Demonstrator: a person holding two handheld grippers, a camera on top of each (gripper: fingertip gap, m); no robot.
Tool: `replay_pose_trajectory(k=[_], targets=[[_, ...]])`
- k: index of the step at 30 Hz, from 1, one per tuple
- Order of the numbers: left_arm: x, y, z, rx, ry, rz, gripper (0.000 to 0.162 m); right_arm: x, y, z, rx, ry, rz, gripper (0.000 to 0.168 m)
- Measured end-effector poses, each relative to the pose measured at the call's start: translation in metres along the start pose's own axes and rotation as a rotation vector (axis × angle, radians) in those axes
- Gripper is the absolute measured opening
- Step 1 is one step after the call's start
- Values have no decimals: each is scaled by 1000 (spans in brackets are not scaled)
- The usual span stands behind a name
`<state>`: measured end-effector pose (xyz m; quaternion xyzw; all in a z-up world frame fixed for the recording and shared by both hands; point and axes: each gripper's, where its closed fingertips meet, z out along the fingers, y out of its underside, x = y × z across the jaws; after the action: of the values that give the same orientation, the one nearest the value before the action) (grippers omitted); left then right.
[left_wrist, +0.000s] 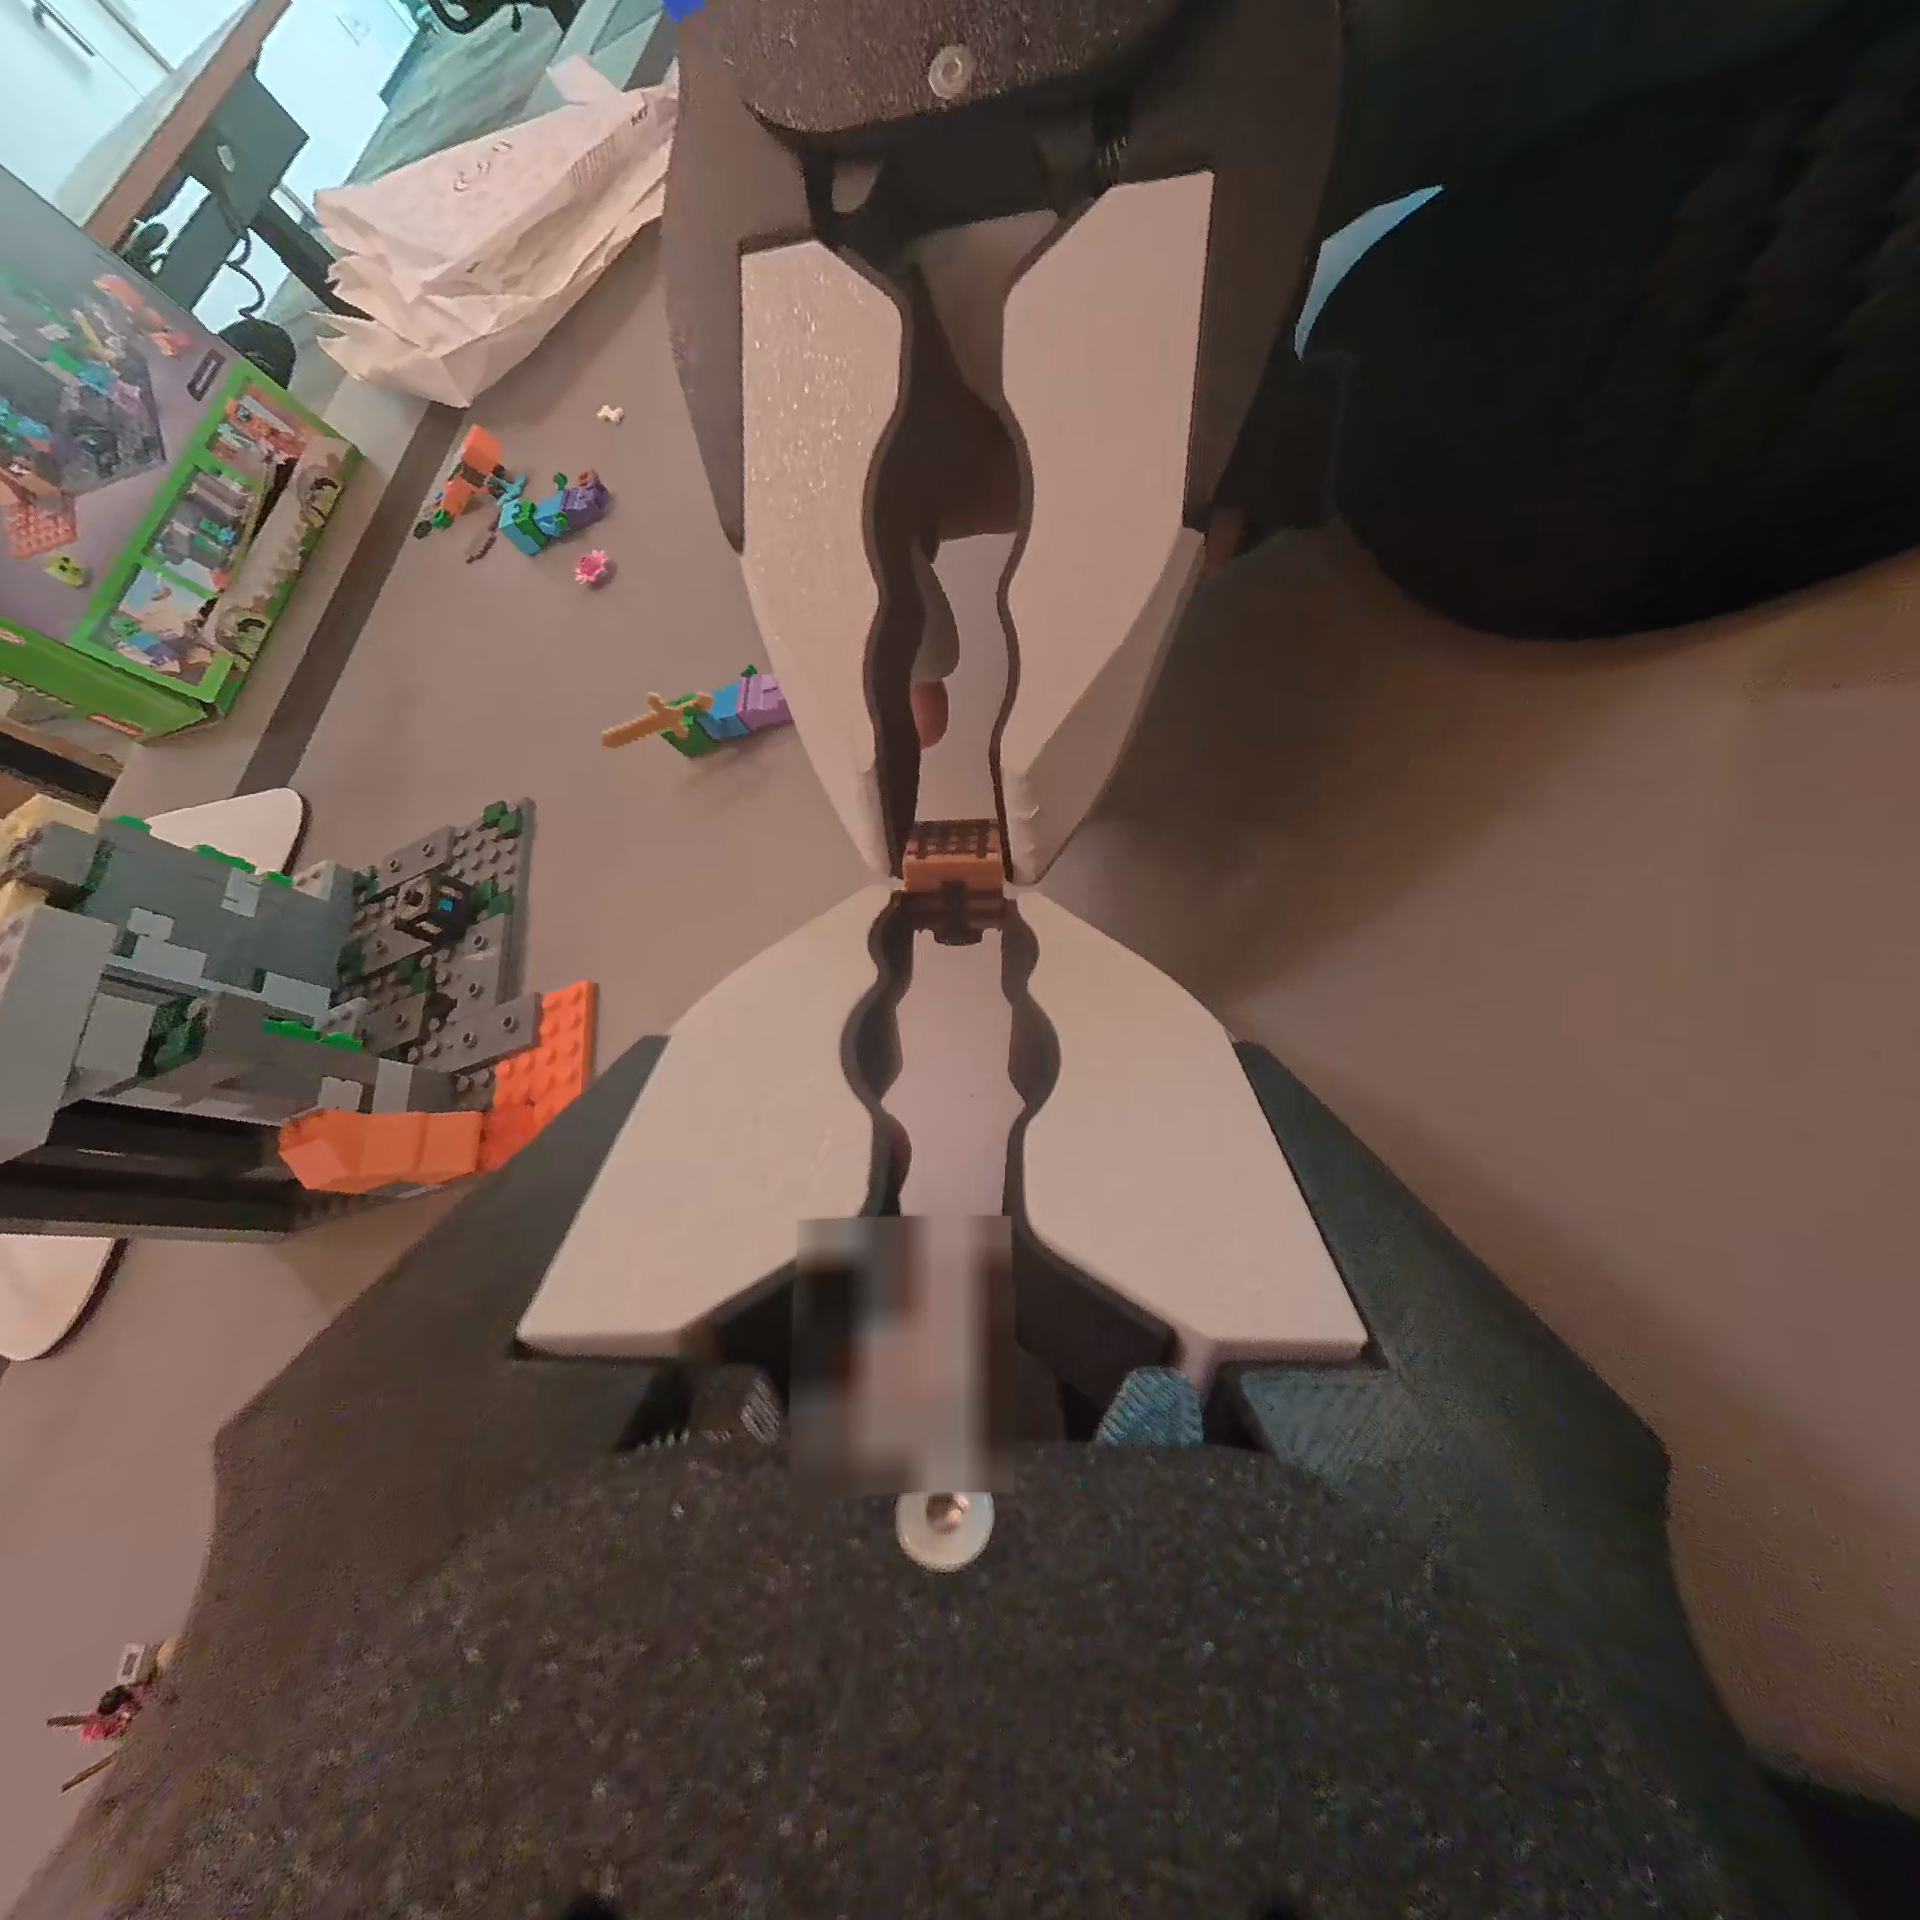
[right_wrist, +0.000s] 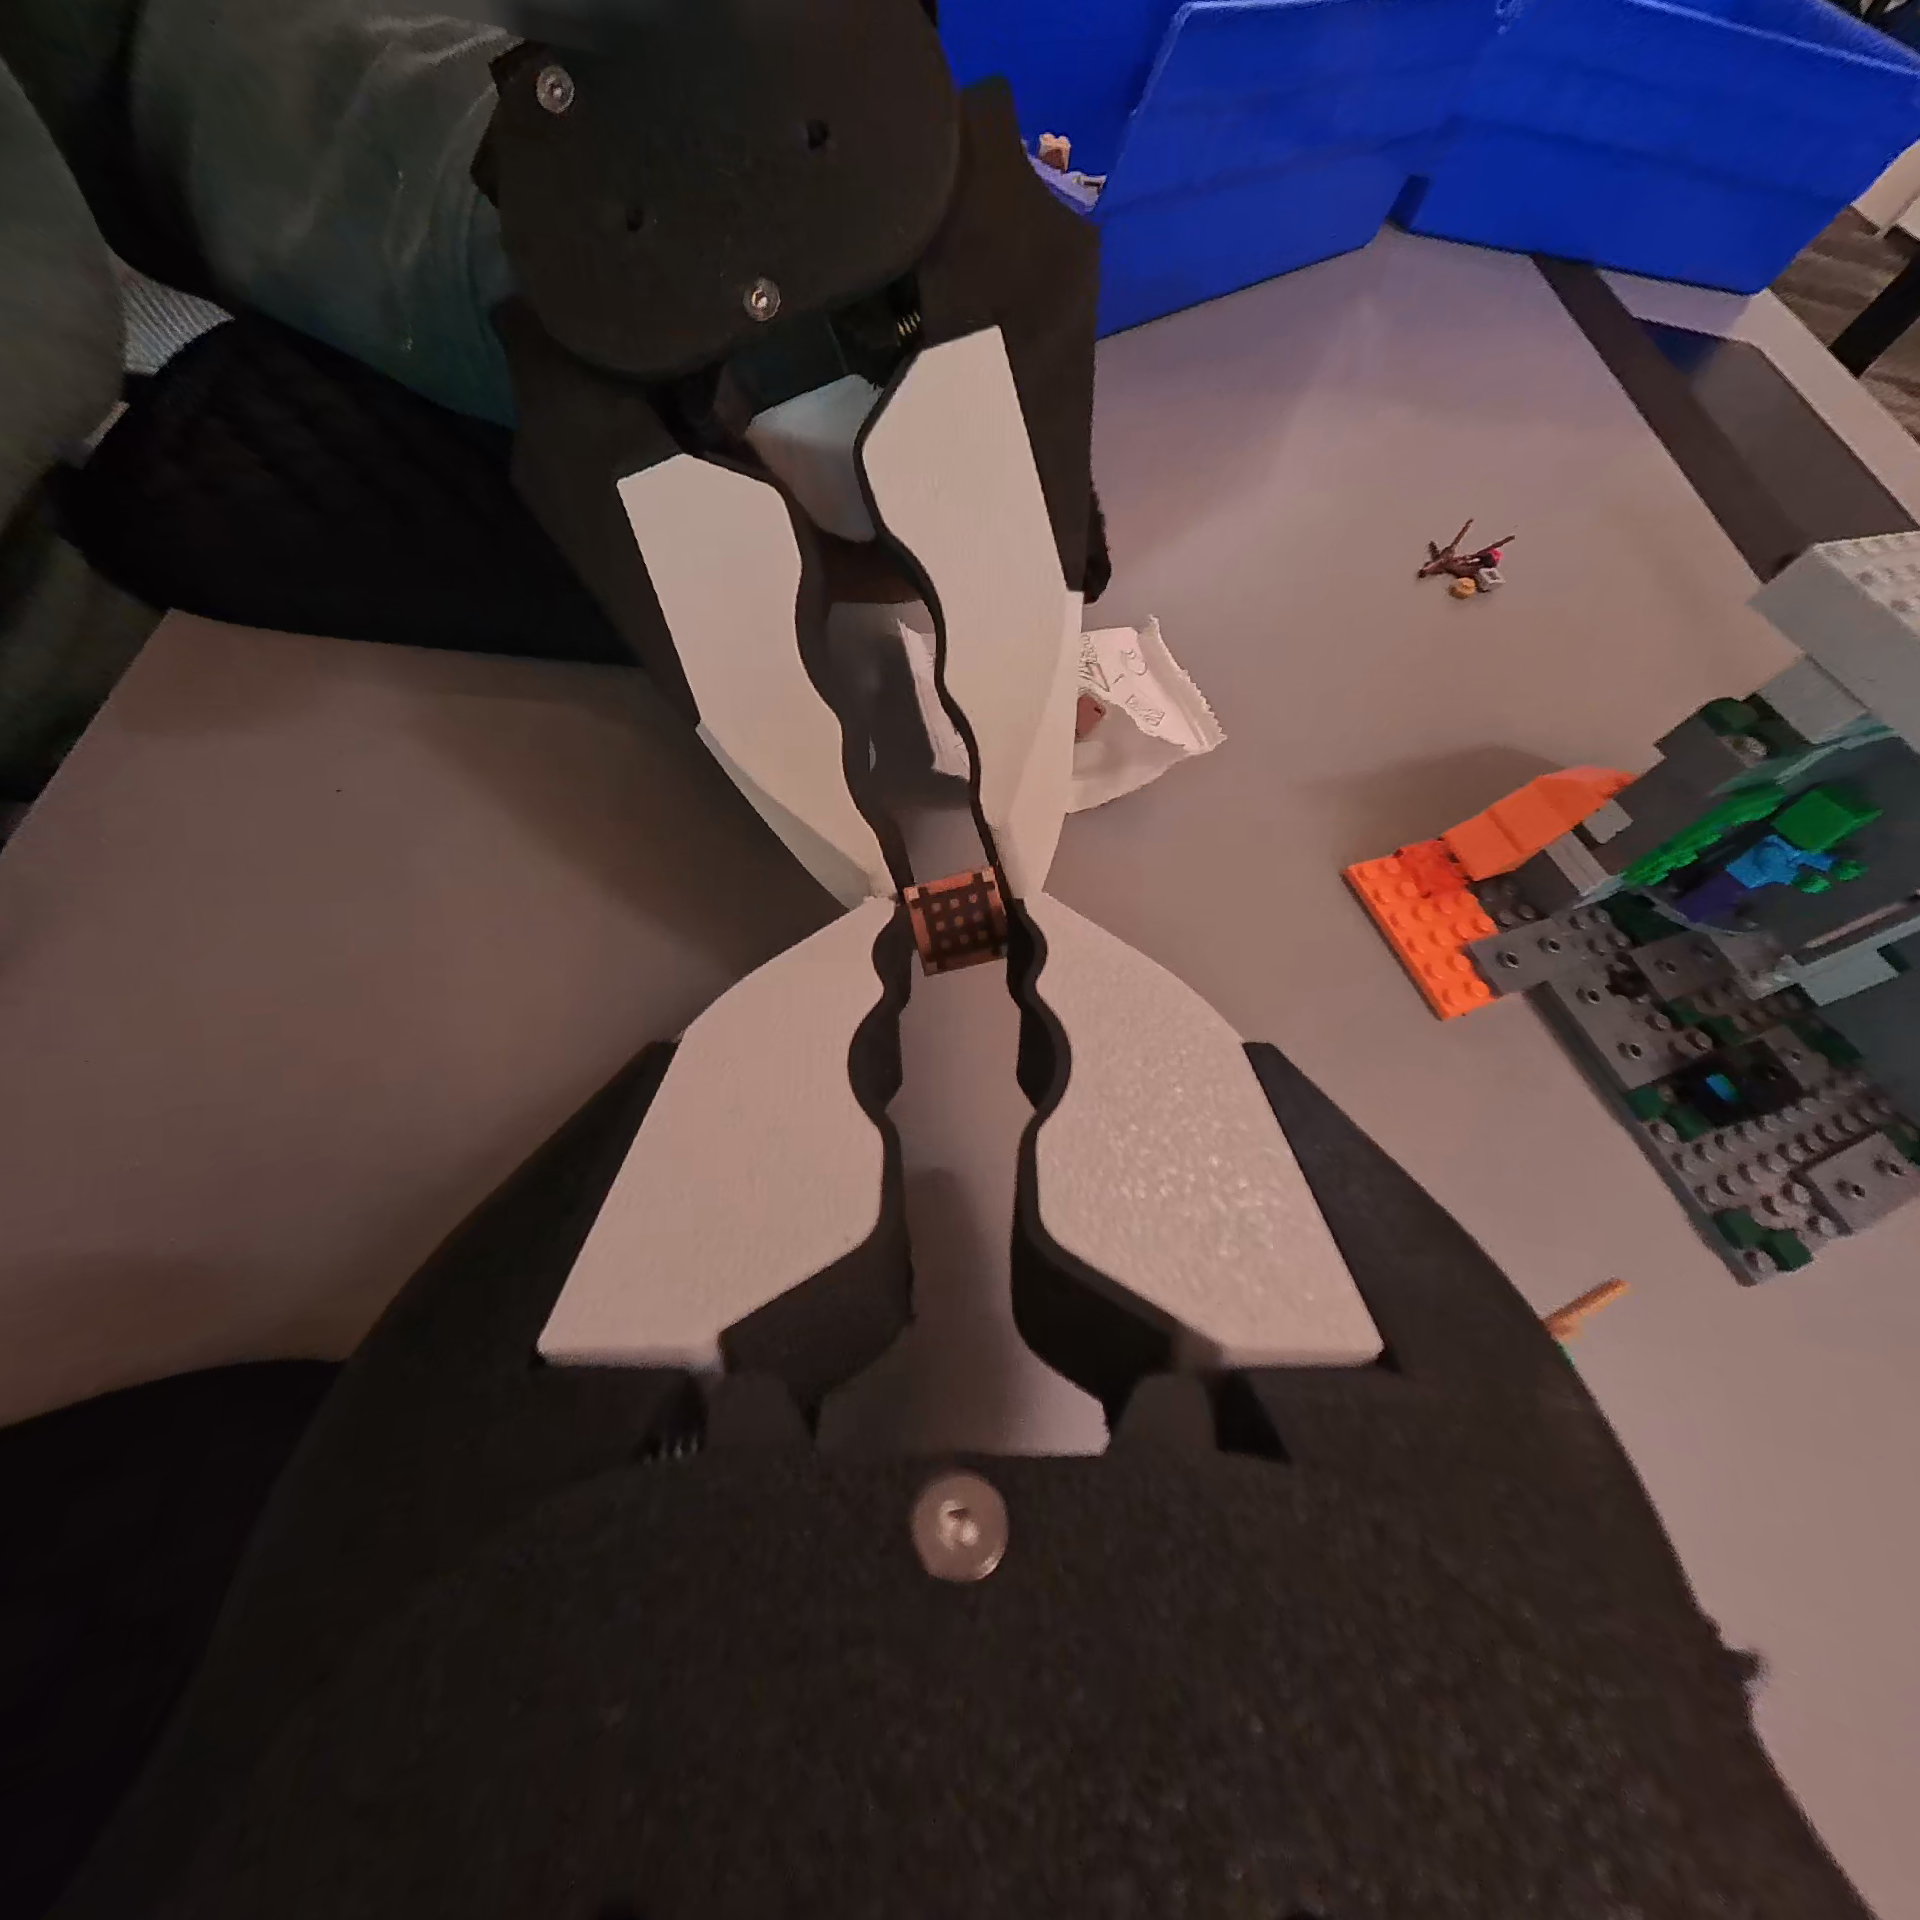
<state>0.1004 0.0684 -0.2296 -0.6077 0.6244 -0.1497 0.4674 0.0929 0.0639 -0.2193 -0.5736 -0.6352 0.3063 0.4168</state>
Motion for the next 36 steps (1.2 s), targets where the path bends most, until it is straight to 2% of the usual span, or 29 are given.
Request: replay_pose_trajectory(k=[5,12,30,36], targets=[[5,3,1,-20,32,18,17,-5,4,2,-44,3,-70,16],[5,-3,2,4,6,71,17,-6,2,-6,9,-98,67,16],[0,-29,-6,142,25,-46,16,-3,-16,-27,162,-187,154,16],[-2,-29,-3,158,37,-77,16,0,-13,-29,152,-183,151,16]])
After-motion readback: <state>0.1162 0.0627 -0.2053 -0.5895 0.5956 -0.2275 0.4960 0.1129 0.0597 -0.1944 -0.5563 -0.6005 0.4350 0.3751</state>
